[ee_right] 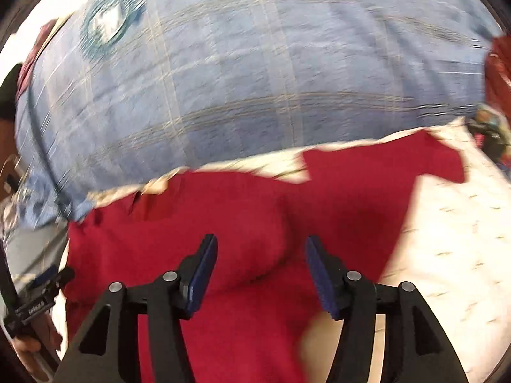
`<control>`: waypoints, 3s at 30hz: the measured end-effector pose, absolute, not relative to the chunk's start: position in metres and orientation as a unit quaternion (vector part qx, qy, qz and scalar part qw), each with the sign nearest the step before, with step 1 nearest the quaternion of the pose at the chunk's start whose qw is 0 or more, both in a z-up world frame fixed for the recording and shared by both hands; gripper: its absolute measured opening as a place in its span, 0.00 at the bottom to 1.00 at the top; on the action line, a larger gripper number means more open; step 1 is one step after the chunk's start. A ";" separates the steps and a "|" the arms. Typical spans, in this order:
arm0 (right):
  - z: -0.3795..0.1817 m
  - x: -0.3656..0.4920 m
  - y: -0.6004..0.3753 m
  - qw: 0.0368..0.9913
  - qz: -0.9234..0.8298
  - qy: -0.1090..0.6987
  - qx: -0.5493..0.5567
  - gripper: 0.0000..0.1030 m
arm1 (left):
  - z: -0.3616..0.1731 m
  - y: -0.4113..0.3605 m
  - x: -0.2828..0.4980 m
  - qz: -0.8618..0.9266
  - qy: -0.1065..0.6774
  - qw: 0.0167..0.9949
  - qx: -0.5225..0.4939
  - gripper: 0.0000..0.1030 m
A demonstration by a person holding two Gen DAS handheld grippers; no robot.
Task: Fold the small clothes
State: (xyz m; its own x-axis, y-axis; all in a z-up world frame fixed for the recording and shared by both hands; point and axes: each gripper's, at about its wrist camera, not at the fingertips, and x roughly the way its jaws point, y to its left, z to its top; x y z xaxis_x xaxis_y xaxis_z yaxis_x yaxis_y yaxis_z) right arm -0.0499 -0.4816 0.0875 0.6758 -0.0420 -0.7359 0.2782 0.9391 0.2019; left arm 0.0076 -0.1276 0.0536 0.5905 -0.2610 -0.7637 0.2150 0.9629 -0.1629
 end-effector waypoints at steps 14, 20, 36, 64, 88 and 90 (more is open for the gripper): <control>0.059 -0.004 -0.674 0.853 -0.240 0.379 0.266 0.65 | 0.026 -0.129 0.011 -0.127 0.451 0.883 0.010 1.00; 0.042 0.016 -0.689 0.858 -0.214 0.371 0.283 0.06 | 0.024 -0.128 0.014 -0.130 0.456 0.880 0.002 1.00; 0.199 -0.049 -0.543 0.956 -0.057 0.252 0.140 0.06 | 0.070 -0.077 0.012 -0.103 0.412 0.903 -0.067 1.00; 0.059 -0.016 -0.381 0.889 0.092 0.413 0.178 0.58 | 0.069 -0.076 0.007 -0.093 0.404 0.909 -0.043 1.00; 0.066 -0.047 -0.306 0.879 0.200 0.421 0.100 0.56 | 0.074 -0.062 0.010 -0.133 0.409 0.895 -0.121 1.00; 0.070 -0.054 -0.320 0.882 0.193 0.416 0.113 0.57 | 0.071 -0.067 0.010 -0.142 0.413 0.892 -0.118 1.00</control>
